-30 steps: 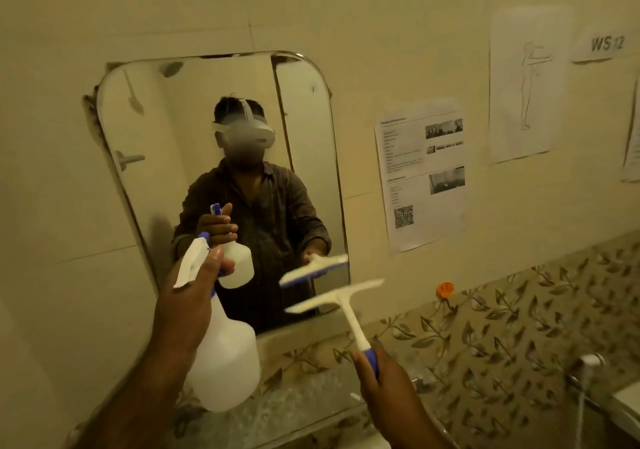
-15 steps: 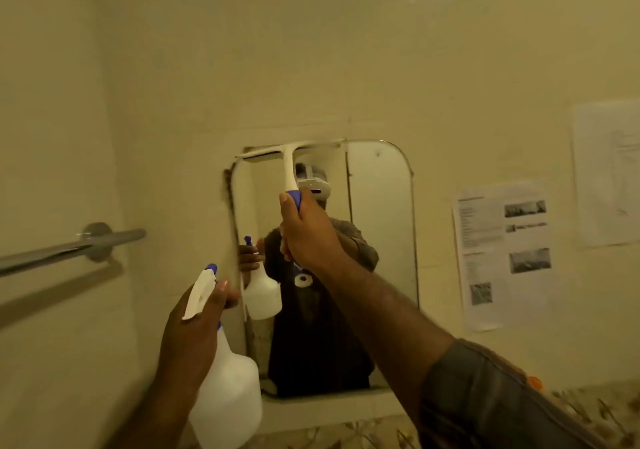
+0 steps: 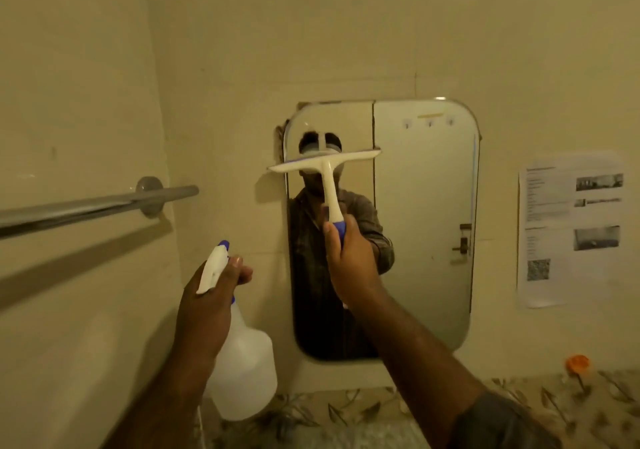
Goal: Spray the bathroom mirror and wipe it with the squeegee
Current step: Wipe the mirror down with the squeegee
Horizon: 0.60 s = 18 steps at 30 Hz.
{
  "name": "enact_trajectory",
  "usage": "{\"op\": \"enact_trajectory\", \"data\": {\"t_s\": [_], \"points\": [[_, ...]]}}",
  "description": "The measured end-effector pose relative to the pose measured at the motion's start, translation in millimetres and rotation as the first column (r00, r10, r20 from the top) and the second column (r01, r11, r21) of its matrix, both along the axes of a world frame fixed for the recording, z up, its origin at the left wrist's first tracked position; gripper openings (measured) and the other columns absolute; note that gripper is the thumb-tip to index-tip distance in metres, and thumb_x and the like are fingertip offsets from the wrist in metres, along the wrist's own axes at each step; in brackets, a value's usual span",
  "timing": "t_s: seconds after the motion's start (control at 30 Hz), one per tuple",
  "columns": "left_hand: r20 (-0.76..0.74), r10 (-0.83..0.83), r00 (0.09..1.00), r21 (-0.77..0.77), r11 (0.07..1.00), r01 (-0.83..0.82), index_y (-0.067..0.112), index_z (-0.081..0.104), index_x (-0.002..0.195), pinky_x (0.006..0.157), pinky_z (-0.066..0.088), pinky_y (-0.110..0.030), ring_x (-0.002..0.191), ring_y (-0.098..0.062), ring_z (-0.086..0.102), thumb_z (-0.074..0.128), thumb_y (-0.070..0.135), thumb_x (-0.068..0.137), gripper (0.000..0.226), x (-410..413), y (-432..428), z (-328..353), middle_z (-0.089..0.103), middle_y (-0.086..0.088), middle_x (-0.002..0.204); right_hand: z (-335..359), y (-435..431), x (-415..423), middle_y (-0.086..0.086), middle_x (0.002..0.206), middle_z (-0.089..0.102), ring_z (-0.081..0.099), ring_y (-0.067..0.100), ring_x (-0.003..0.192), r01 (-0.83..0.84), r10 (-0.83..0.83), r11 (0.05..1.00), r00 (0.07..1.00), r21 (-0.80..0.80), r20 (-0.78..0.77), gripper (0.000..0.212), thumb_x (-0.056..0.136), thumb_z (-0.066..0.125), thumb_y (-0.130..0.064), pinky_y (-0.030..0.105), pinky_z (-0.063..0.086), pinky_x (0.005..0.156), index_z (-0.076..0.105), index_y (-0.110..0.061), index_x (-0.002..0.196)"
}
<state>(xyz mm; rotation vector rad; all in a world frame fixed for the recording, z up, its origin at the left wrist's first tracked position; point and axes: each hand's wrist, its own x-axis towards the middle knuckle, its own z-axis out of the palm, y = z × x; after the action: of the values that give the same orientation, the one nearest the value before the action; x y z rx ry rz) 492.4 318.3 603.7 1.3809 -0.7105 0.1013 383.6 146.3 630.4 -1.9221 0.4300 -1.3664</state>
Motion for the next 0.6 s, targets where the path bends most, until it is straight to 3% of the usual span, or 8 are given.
{"op": "enact_trajectory", "data": {"t_s": [0.13,0.23,0.33,0.43,0.5,0.6], "points": [[0.023,-0.03,0.999,0.023,0.999,0.03,0.024,0.069,0.09,0.091,0.045,-0.036,0.093,-0.016,0.067,0.048,0.051,0.091,0.034,-3,-14,-9,0.075,0.004,0.089,-97,10,-15,-0.009,0.085,0.065,0.066,-0.003,0.078,0.036,-0.024,0.996,0.99,0.084,-0.137,0.027,0.098,0.044,-0.05,0.012,0.051,0.053,0.049,-0.035,0.12],[0.032,-0.068,0.997,0.054,0.996,0.066,0.02,0.068,0.093,0.09,0.044,-0.036,0.093,-0.018,0.066,0.045,0.047,0.094,0.034,-14,-24,-18,0.073,0.002,0.092,-171,21,-33,-0.004,0.074,0.064,0.065,-0.001,0.068,0.115,-0.069,0.981,0.959,0.153,-0.276,0.016,0.098,0.046,-0.05,0.018,0.052,0.052,0.051,-0.035,0.1],[0.0,-0.094,0.996,0.072,0.993,0.094,0.018,0.066,0.102,0.086,0.043,-0.034,0.094,-0.016,0.063,0.046,0.049,0.092,0.038,-25,-32,-30,0.071,-0.001,0.097,-228,29,-56,-0.003,0.071,0.06,0.058,0.004,0.059,0.171,-0.072,0.957,0.923,0.234,-0.378,0.017,0.099,0.048,-0.044,0.022,0.047,0.056,0.052,-0.029,0.093],[-0.027,-0.104,0.994,0.101,0.989,0.107,0.024,0.066,0.101,0.084,0.039,-0.035,0.094,-0.014,0.06,0.046,0.05,0.091,0.034,-37,-38,-39,0.069,0.002,0.097,-254,34,-79,-0.007,0.077,0.061,0.061,0.007,0.07,0.21,-0.048,0.934,0.874,0.288,-0.483,0.021,0.101,0.047,-0.042,0.023,0.044,0.063,0.056,-0.023,0.1],[-0.029,-0.126,0.992,0.114,0.985,0.129,0.026,0.065,0.101,0.086,0.039,-0.036,0.096,-0.018,0.061,0.046,0.05,0.092,0.032,-46,-45,-42,0.07,0.001,0.099,-262,33,-99,-0.003,0.084,0.062,0.066,0.021,0.086,0.258,-0.046,0.906,0.849,0.336,-0.527,0.028,0.101,0.046,-0.04,0.031,0.048,0.074,0.059,-0.016,0.106],[-0.031,-0.143,0.989,0.137,0.98,0.146,0.038,0.063,0.099,0.082,0.04,-0.036,0.093,-0.021,0.06,0.048,0.052,0.091,0.023,-66,-55,-44,0.068,0.0,0.1,-256,31,-139,-0.004,0.074,0.061,0.062,0.009,0.07,0.258,-0.078,0.908,0.878,0.329,-0.472,0.021,0.1,0.047,-0.042,0.031,0.049,0.071,0.057,-0.024,0.095]]}}
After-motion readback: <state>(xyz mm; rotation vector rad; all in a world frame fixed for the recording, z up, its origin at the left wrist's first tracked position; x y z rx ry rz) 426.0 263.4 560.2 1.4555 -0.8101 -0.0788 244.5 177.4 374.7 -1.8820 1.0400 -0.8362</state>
